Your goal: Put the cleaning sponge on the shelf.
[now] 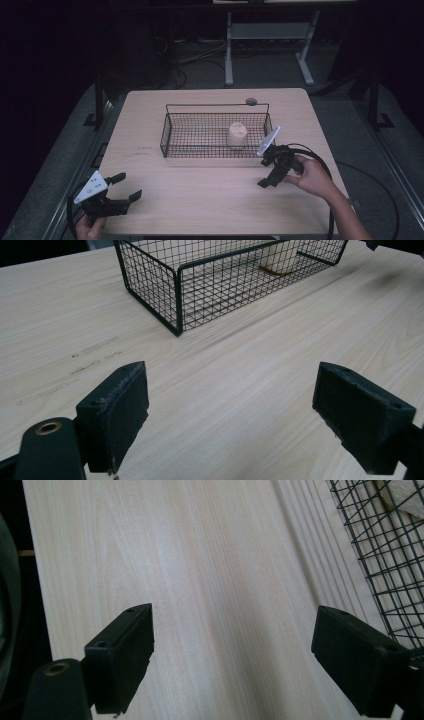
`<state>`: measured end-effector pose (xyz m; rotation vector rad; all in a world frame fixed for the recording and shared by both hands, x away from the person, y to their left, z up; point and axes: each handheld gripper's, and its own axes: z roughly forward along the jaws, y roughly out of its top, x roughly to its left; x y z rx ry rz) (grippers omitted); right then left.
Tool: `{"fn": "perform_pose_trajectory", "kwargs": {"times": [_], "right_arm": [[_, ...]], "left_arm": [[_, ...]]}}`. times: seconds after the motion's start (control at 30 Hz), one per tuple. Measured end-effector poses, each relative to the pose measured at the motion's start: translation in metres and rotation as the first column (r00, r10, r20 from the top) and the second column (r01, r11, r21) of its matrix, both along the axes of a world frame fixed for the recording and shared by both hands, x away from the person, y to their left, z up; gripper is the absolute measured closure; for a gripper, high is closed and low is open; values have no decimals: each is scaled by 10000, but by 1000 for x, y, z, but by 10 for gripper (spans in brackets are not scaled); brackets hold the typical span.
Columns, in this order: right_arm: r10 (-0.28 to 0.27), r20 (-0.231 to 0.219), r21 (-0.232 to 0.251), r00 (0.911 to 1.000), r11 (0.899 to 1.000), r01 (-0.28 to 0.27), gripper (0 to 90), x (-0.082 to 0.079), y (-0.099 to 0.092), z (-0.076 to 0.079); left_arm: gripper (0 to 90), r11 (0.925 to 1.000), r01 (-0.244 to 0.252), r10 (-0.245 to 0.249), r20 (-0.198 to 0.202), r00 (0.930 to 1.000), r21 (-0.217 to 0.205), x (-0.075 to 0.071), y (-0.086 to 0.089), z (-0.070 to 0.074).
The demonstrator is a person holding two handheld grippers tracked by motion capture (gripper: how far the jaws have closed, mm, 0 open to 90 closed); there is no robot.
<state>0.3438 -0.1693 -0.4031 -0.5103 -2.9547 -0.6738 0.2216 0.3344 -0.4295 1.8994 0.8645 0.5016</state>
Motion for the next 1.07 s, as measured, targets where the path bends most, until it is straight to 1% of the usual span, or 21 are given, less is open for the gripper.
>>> {"fn": "perform_pose_trajectory", "kwargs": {"times": [0.13, 0.2, 0.4, 0.43, 0.77, 0.8, 0.97, 1.07], "right_arm": [[-12, -10, 99, 10000, 10000, 12, 165, -5, -3, -4], [-16, -58, 31, 10000, 10000, 17, 165, -6, -4, -6], [-126, -56, 162, 9999, 9998, 127, 166, -12, -10, -12], [-116, -56, 102, 9999, 9999, 117, 166, -13, -10, -13], [-252, 108, 319, 9996, 9992, 248, 165, -24, -18, -15], [-304, 39, 306, 9995, 9991, 302, 165, -26, -19, -16], [-235, 194, 411, 9995, 9989, 227, 165, -30, -21, -16], [-254, 181, 458, 9995, 9987, 245, 165, -31, -22, -16]], "left_arm": [[141, 10000, 0, 0, 2, 10000, -4, 0, 0, 0], [141, 10000, -6, 6, -10, 10000, -1, 0, 0, 0], [141, 10000, 2, -2, -1, 10000, -15, 0, -1, 0], [141, 10000, 6, -6, 3, 10000, -14, 0, -1, 0], [141, 10000, 54, -54, -9, 10000, 1, -1, -2, 0], [141, 10000, 57, -57, -14, 10000, 12, -1, -2, 0], [141, 10000, 25, -25, -26, 10000, -37, 0, -1, 0], [141, 10000, 11, -11, -31, 10000, 21, 1, -2, 0]]}}
